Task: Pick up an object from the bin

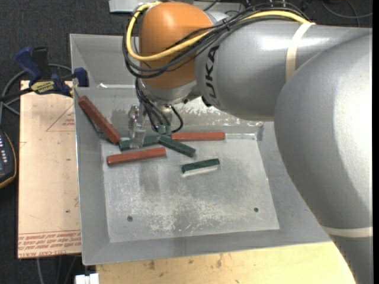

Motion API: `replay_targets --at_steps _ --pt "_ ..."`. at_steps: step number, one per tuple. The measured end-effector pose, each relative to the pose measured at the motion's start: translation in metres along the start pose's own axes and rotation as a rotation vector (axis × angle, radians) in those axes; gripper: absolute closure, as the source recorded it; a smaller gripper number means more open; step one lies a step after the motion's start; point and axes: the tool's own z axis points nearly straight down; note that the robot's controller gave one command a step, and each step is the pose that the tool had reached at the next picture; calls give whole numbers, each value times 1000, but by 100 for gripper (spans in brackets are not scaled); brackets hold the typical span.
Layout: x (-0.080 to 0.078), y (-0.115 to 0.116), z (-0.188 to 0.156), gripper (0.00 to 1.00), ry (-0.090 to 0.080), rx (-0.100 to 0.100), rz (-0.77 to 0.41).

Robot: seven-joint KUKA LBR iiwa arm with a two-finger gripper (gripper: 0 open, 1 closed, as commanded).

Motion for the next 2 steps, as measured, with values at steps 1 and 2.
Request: replay_targets --at_steps 1,2 --pt "2 0 6 0 8 3 0" --pt "8 -39 5 0 10 3 -196"
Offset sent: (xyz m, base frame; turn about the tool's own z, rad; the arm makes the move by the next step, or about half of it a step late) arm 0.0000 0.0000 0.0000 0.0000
